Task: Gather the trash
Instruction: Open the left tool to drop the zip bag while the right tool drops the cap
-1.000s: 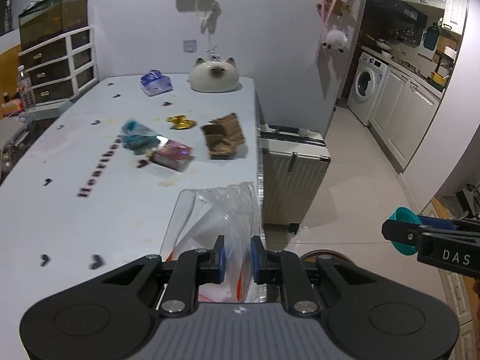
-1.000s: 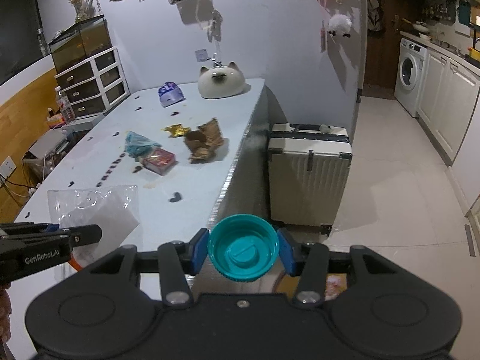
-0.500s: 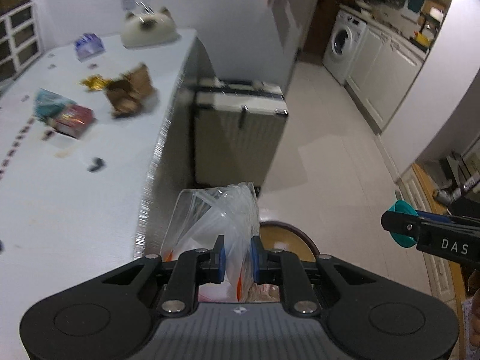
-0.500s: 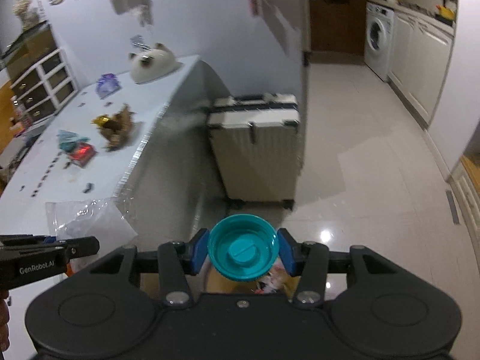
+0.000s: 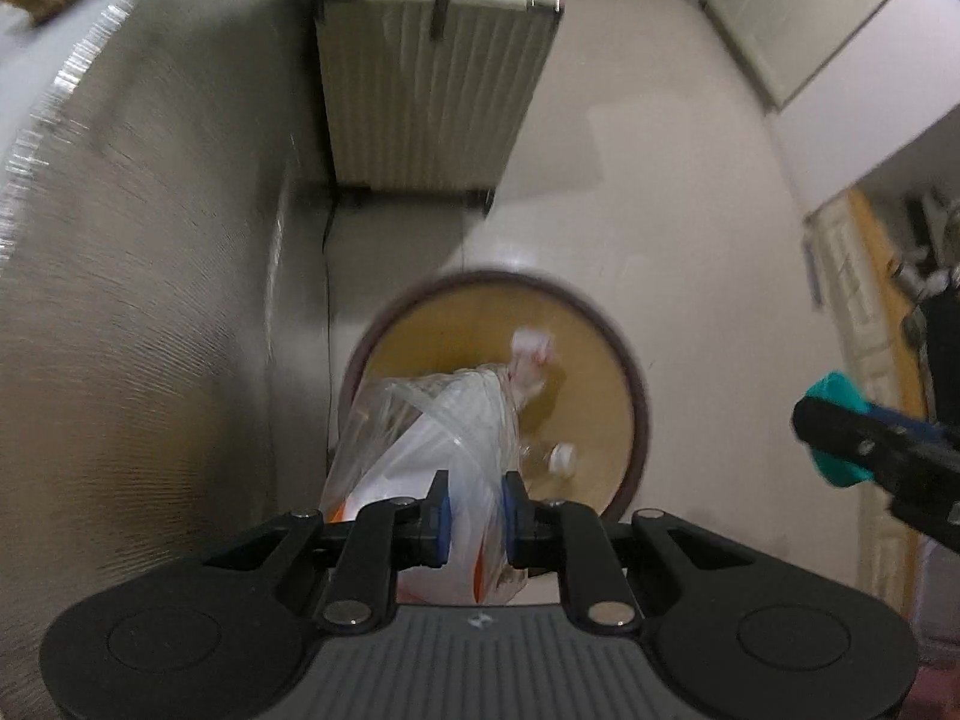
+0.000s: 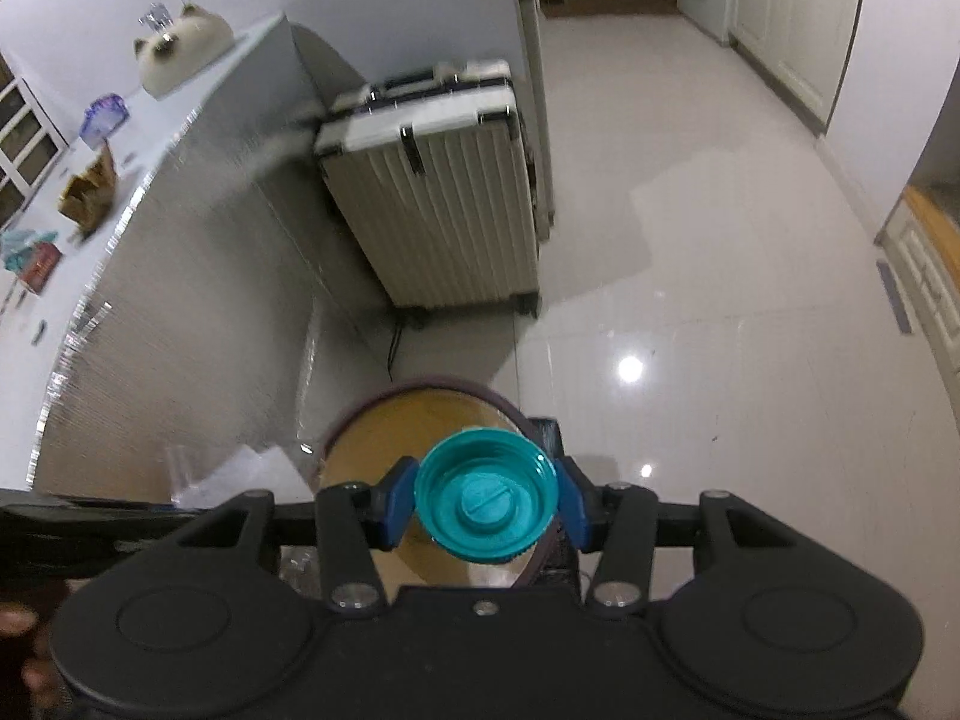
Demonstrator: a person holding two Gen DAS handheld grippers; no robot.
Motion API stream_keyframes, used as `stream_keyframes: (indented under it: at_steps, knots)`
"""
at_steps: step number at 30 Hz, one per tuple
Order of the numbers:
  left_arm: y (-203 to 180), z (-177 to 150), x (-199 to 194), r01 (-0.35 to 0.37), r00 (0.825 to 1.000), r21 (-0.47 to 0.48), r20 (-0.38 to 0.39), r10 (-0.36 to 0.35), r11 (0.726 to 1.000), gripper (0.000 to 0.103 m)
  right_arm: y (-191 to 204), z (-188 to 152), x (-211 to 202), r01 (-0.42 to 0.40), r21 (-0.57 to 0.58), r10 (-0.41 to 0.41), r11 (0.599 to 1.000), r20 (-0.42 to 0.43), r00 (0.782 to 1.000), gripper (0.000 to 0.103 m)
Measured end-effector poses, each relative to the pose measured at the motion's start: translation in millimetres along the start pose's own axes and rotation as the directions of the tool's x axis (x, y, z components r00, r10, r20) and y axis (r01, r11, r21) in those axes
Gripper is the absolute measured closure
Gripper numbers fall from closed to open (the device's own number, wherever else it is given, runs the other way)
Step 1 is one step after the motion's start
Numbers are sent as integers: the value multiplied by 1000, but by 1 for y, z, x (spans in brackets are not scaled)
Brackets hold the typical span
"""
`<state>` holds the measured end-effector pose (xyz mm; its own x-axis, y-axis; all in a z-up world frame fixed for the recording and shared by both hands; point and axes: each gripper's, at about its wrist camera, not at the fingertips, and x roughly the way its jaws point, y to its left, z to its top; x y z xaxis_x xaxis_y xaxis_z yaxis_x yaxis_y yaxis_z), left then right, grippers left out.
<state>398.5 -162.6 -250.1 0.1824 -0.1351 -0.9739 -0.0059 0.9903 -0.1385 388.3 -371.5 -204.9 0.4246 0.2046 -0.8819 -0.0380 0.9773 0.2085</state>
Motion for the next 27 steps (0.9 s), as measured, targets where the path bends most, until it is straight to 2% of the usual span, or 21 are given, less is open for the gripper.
stream_keyframes:
  at_steps: [3, 8, 14, 21, 22, 23, 24, 27]
  knots:
    - [4, 6, 38, -4, 997, -23, -72, 2, 1000, 86, -7, -7, 29, -27, 12, 27, 1000, -35, 999, 53]
    - [9, 16, 83, -32, 991, -9, -133, 31, 999, 86, -13, -20, 85, -76, 48, 81, 996, -111, 991, 53]
    - [18, 18, 112, -42, 986, -14, -164, 39, 999, 86, -17, -38, 145, -108, 147, 136, 983, -201, 970, 53]
    - [14, 19, 138, -38, 985, 23, -167, 41, 999, 84, -19, -54, 187, -123, 175, 166, 977, -263, 950, 52]
    - [13, 19, 142, -31, 984, 28, -172, 35, 999, 82, -20, -56, 190, -124, 178, 169, 976, -272, 947, 49]
    - [12, 19, 145, -20, 984, 32, -178, 25, 999, 82, -22, -57, 192, -125, 182, 173, 975, -279, 945, 39]
    - [11, 18, 149, -6, 983, 36, -185, 12, 999, 81, -23, -59, 194, -125, 185, 174, 975, -283, 943, 33]
    - [10, 14, 153, -40, 980, 42, -192, 47, 998, 62, -28, -63, 193, -145, 183, 193, 972, -282, 940, 34]
